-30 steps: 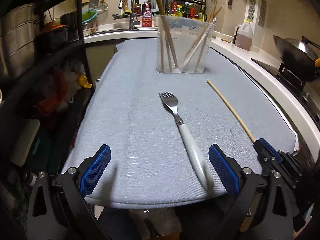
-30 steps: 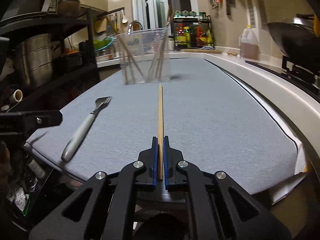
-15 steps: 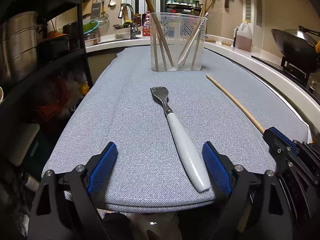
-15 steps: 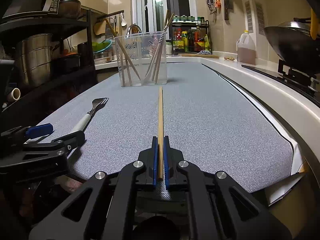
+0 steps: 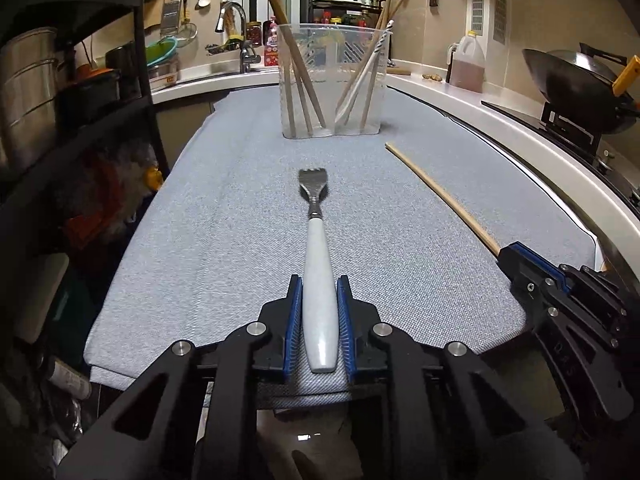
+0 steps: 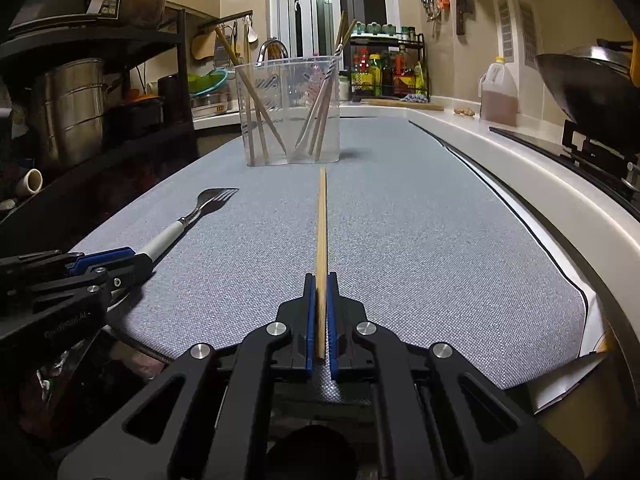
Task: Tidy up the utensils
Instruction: 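Lift the held fork and chopstick and carry them over the container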
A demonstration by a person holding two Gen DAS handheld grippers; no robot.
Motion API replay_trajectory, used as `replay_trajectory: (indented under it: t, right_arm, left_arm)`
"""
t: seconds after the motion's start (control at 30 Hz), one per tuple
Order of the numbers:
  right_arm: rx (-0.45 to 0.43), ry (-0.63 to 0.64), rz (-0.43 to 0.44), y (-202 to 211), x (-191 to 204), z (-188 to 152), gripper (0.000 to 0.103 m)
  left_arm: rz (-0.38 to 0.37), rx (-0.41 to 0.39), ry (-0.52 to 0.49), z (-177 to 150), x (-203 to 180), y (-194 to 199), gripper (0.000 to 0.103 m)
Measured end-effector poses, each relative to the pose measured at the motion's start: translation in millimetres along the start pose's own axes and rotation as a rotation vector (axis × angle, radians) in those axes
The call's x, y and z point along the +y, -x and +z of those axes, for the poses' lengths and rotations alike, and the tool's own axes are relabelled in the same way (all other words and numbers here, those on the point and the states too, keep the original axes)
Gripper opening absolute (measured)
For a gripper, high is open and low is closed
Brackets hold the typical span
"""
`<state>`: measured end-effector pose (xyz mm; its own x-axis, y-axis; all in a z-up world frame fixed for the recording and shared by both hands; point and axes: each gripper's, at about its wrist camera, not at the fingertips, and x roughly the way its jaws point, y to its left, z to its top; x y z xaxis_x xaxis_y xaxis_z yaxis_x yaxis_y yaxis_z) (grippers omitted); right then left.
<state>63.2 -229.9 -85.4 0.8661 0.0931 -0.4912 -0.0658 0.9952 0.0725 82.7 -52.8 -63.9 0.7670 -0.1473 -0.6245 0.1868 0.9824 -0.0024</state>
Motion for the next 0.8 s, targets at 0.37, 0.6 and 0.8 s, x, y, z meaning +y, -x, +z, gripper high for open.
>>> replay_trajectory:
  t: [0.37, 0.6, 0.8]
  right_arm:
    - [-0.077, -0.027, 0.043, 37, 4, 30, 0.005]
    - [-0.140, -0.031, 0.066, 49, 8, 58, 0.005]
    - [-0.173, -0.036, 0.066, 48, 7, 82, 0.005]
  left_arm:
    - [-0.025, -0.167, 0.014, 33, 19, 58, 0.017]
    - [-0.031, -0.251, 0.003, 62, 27, 75, 0.017]
    - [-0.031, -0.275, -0.026, 87, 31, 79, 0.017]
